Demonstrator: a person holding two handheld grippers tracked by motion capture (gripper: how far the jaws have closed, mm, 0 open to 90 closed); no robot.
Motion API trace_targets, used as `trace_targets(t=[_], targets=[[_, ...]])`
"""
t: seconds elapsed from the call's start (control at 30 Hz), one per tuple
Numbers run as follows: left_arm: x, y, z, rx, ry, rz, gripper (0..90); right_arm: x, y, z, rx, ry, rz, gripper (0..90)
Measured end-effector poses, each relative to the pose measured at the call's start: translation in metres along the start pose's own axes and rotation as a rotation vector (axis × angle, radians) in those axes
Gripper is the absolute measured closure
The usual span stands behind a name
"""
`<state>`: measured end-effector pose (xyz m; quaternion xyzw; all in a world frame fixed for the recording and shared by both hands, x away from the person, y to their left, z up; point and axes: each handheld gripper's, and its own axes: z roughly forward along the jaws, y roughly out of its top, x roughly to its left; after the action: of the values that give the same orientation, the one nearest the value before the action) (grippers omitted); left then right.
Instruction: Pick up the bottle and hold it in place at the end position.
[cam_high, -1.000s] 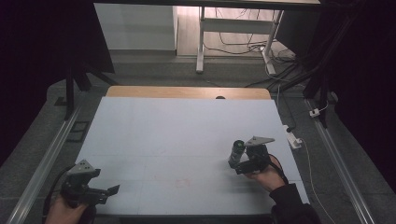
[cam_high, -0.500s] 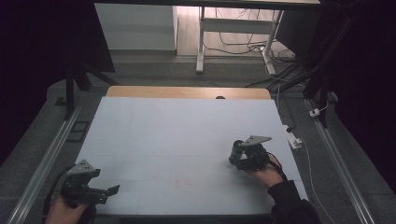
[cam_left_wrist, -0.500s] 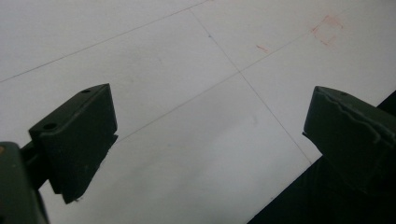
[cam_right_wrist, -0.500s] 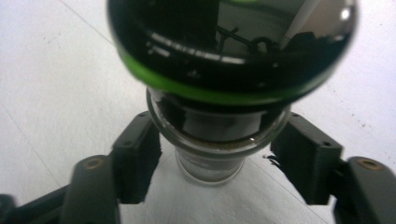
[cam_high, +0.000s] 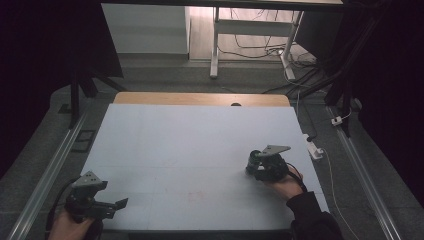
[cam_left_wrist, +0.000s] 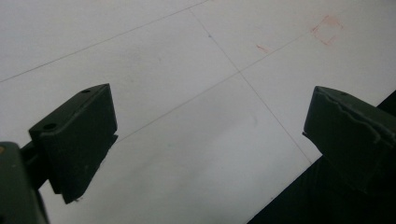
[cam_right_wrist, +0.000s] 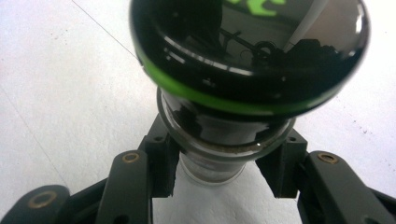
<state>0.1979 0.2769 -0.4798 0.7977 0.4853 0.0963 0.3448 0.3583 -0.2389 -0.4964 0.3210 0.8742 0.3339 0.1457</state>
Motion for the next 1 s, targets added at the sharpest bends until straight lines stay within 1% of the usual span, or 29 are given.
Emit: trace_targets(t=[0.17,0.23,0.3,0.37,0.47,0.73,0.9,1.0], targets=[[0.000,0.000,0.000,0.000,0.000,0.000,3.8,0.000,0.002,-0.001,0.013,-0.002,0.003,52.3],[0.000,0.000,0.000,0.000,0.000,0.000,3.8,0.000,0.003,-0.001,0.006,-0.007,-0.006,52.3],[0.000,0.000,0.000,0.000,0.000,0.000,3.8,0.001,0.005,-0.004,-0.002,-0.007,-0.002,52.3],[0.000,0.000,0.000,0.000,0.001,0.000,3.8,0.001,0.006,-0.005,-0.010,-0.008,0.006,52.3],[0.000,0.000,0.000,0.000,0.000,0.000,3.8,0.002,0.008,-0.006,-0.009,-0.006,0.024,52.3],[0.000,0.000,0.000,0.002,0.002,0.000,3.8,0.008,0.016,-0.007,-0.032,0.005,0.015,52.3],[0.000,0.000,0.000,0.003,0.002,-0.001,3.8,0.009,0.023,-0.006,-0.032,0.011,0.045,52.3],[0.000,0.000,0.000,0.003,0.002,-0.001,3.8,0.011,0.027,-0.005,-0.034,0.010,0.044,52.3]])
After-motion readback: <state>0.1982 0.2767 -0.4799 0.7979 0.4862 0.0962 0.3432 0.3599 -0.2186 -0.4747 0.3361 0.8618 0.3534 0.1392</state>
